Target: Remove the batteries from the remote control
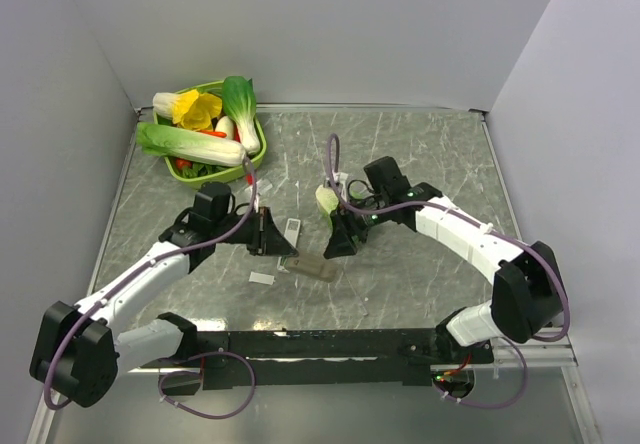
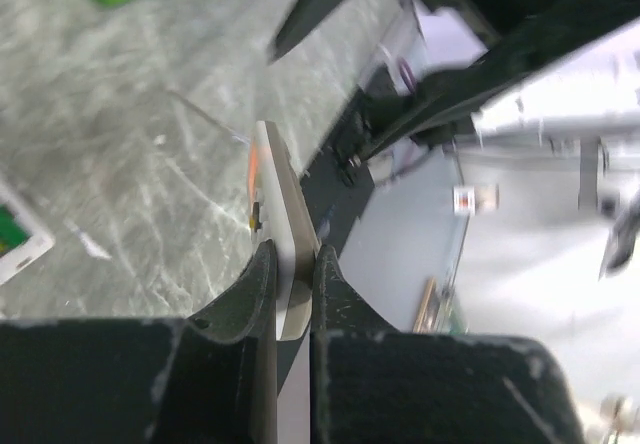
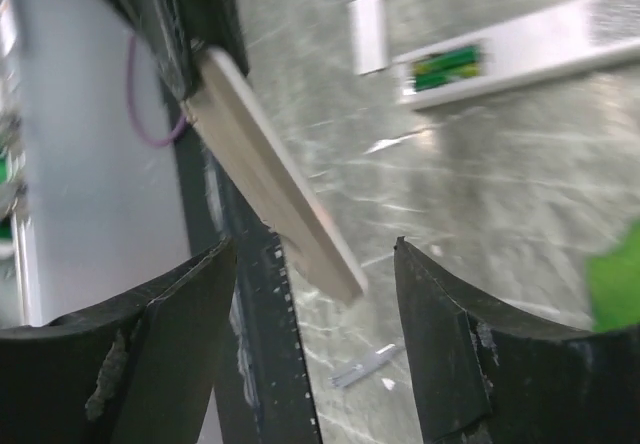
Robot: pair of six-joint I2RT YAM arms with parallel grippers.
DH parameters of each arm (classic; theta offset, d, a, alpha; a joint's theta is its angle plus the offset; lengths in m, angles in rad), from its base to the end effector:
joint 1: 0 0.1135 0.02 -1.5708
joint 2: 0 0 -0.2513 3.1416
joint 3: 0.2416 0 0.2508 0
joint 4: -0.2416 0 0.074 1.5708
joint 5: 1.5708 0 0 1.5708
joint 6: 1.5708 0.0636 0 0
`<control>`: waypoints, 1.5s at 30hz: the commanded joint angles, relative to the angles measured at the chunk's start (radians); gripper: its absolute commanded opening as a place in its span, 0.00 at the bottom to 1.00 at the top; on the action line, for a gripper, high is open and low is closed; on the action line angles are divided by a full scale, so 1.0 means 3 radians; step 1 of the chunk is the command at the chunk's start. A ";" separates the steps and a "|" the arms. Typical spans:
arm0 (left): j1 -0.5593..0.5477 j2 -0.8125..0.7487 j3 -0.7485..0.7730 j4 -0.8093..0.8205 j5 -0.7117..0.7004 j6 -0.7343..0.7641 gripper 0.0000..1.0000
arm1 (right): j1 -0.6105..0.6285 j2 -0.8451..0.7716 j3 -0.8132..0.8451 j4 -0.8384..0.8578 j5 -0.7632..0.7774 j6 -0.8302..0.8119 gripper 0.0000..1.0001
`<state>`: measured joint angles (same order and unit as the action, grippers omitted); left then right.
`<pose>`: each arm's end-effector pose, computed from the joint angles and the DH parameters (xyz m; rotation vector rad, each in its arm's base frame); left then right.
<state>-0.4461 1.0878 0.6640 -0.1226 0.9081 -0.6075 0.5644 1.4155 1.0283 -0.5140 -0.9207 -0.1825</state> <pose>0.2008 -0.1516 0.2318 0.4251 2.2449 -1.5524 0.2256 0.2028 0.2372 -1.2366 2.0431 1.3012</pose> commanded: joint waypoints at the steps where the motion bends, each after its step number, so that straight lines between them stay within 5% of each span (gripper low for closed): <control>1: -0.0006 -0.0220 -0.0172 0.0326 -0.0581 -0.0612 0.01 | -0.0112 -0.0259 0.0085 0.0256 0.0749 0.0536 0.73; 10: -0.0226 -0.0844 -0.1302 0.1400 -0.1921 -0.2044 0.01 | 0.0117 -0.0786 -0.0487 0.0900 0.1805 0.1891 0.71; 19: -0.0303 -0.0824 -0.1492 0.1549 -0.2163 -0.2071 0.01 | 0.0813 -0.0853 -0.0886 0.1411 0.2547 0.2689 0.72; 31: -0.0359 -0.0788 -0.1528 0.1544 -0.2148 -0.2015 0.01 | 0.1191 -0.0091 -0.0473 0.1519 0.2716 0.2654 0.69; 45: -0.0369 -0.0727 -0.1533 0.1406 -0.2270 -0.1907 0.01 | 0.1304 0.0185 -0.0401 0.1586 0.2752 0.2700 0.66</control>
<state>-0.5514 0.8585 0.2001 0.2722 0.2455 -1.1969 0.9474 1.4483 0.8585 -0.0673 -0.1154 0.6125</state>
